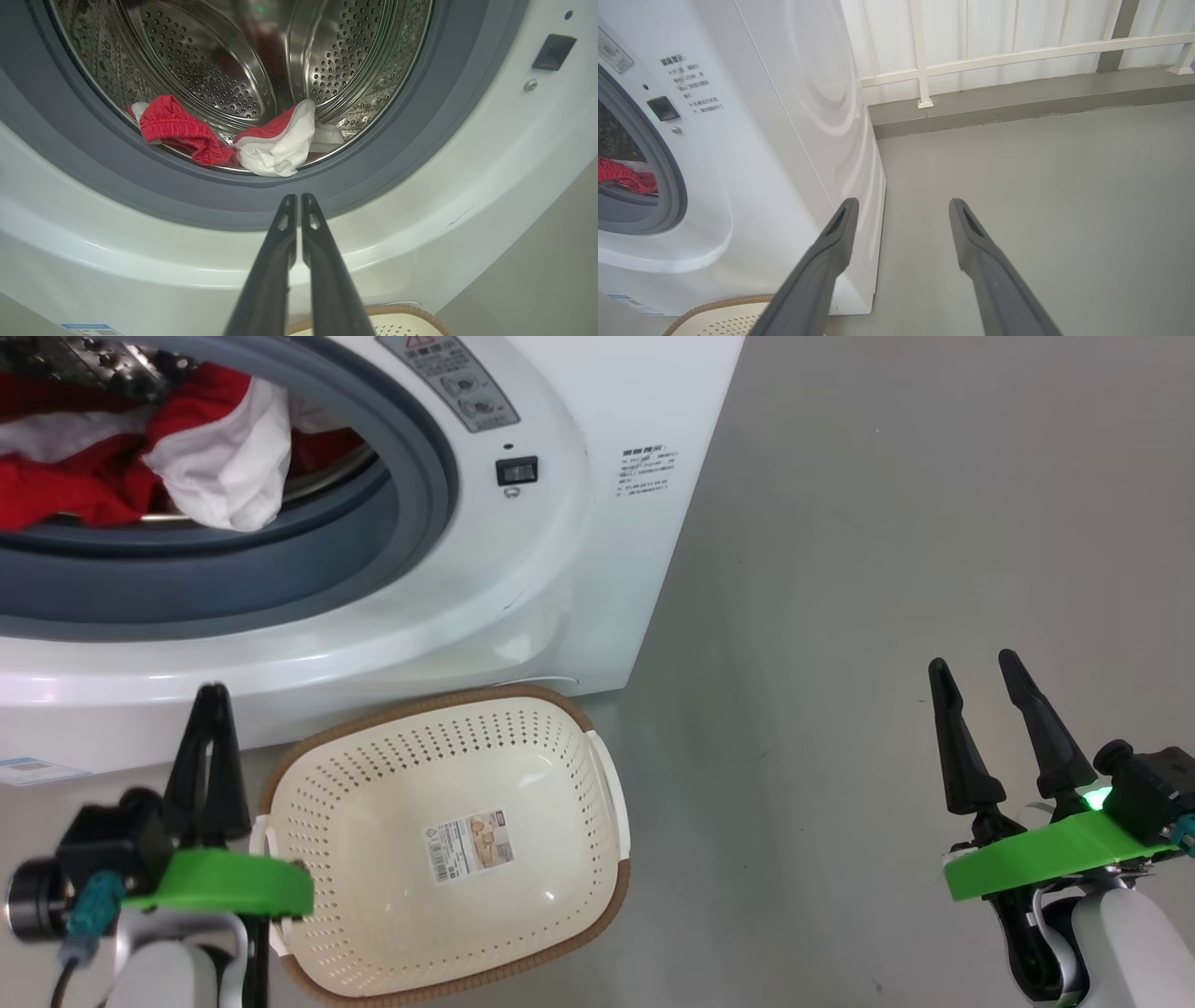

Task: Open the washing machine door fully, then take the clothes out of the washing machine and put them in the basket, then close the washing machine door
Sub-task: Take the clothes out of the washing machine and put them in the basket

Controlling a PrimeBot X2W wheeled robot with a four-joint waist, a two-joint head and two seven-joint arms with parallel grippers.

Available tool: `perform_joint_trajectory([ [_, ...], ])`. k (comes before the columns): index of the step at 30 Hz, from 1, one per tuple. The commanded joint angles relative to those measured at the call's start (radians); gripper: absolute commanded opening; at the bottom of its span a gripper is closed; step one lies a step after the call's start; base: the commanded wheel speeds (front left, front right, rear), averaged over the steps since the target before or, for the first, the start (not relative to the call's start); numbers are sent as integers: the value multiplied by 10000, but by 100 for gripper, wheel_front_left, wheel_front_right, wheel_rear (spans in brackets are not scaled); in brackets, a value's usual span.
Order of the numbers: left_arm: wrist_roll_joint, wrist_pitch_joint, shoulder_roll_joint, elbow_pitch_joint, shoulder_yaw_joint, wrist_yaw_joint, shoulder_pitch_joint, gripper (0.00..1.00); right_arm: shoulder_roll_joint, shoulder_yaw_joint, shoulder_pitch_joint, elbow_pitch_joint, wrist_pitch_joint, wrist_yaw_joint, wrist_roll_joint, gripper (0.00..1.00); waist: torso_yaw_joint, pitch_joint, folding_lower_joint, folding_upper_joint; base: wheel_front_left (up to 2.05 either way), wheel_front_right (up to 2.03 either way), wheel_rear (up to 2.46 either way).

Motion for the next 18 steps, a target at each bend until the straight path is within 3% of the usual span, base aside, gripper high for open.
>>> perform_joint_trajectory([
  [1, 4, -89, 128, -388, 273, 99, 264, 17, -161, 210, 134, -227, -65, 63, -51, 100, -1, -6, 0, 0, 0, 0, 0],
  [3, -180, -89, 119, -682, 229, 204, 554, 28, -175, 221, 146, -228, -65, 63, -40, 100, 4, -15, 0, 0, 0, 0, 0],
  [5, -370, -89, 115, -962, 84, 322, 814, 49, -187, 243, 147, -227, -65, 63, -32, 100, 0, -8, 0, 0, 0, 0, 0],
  [6, -443, -89, 115, -1086, 16, 383, 926, 72, -192, 250, 147, -228, -65, 63, -27, 100, -1, -3, 0, 0, 0, 0, 0],
  [8, -561, -89, 114, -1312, -112, 503, 1120, 100, -200, 262, 149, -226, -65, 63, -20, 100, 3, 0, 0, 0, 0, 0, 0],
  [18, -722, -89, 112, -1658, -257, 753, 1251, 100, -193, 269, 100, -219, -65, 63, -17, 100, -6, 85, 0, 0, 0, 0, 0],
])
